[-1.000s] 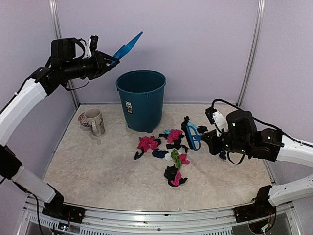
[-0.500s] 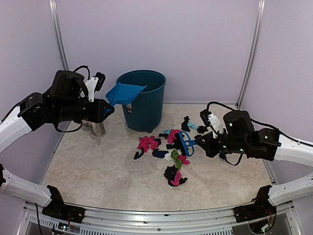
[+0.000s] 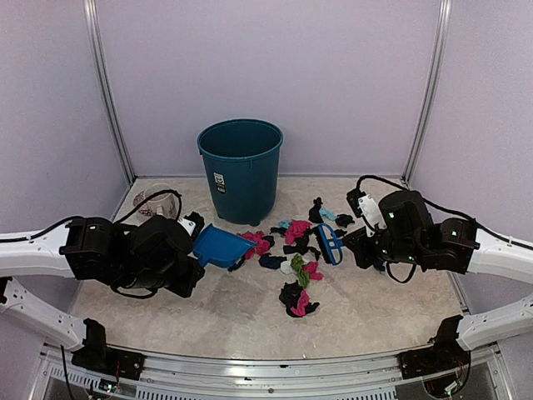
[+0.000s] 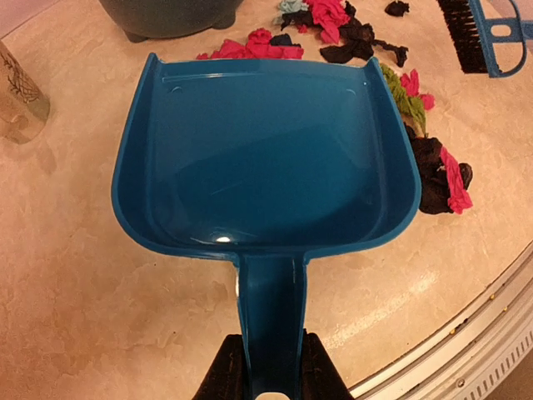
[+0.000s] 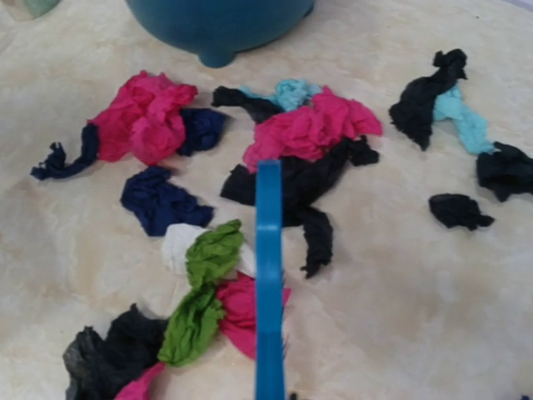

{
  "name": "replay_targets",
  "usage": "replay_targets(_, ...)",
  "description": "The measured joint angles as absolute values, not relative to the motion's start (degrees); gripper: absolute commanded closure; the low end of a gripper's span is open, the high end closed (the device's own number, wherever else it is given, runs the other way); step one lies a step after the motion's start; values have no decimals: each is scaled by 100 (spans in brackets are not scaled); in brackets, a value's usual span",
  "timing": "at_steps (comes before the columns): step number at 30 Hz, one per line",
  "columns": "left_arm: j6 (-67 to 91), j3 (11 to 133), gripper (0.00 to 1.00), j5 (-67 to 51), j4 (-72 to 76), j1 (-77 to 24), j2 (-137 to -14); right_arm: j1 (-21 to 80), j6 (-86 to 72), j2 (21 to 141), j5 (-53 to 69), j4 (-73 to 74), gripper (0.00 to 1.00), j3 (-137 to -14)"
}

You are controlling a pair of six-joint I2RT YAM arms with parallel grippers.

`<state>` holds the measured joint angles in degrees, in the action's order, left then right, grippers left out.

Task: Sweep away the paper scraps from the table
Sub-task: Sweep the paper scraps at the center of the board.

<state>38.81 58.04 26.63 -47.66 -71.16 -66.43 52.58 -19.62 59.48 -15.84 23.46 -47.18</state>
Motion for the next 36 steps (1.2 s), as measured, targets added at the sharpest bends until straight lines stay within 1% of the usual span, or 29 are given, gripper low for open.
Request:
replay_targets(7,4550,5054,100,2637,-4344,-7734,-6748,5258,-1970,5839,-1697,2436,100,-4720)
replay_targets(12,4864,4744,100,2574,-3988,-8160,-7255,5258,-2032,5776,-1704,2443,100,-4720)
replay_targets(18,4991,4626,100,2547,-3463,-8567,-8086,5258,-2078,5763,-1697,2436,100,-4720)
replay_targets(25,4995,4587,100,2528,-2958,-8637,-8667,5260,-2095,5800,-1466,2327,100,-4718)
replay_targets(32,5063,4508,100,2561,-2812,-8670,-8709,5450,-2191,6388,-978,1782,100,-4794)
replay_targets(36,5183,4445,100,2580,-2856,-8694,-8646,5520,-2434,7142,-539,1129,100,-5109)
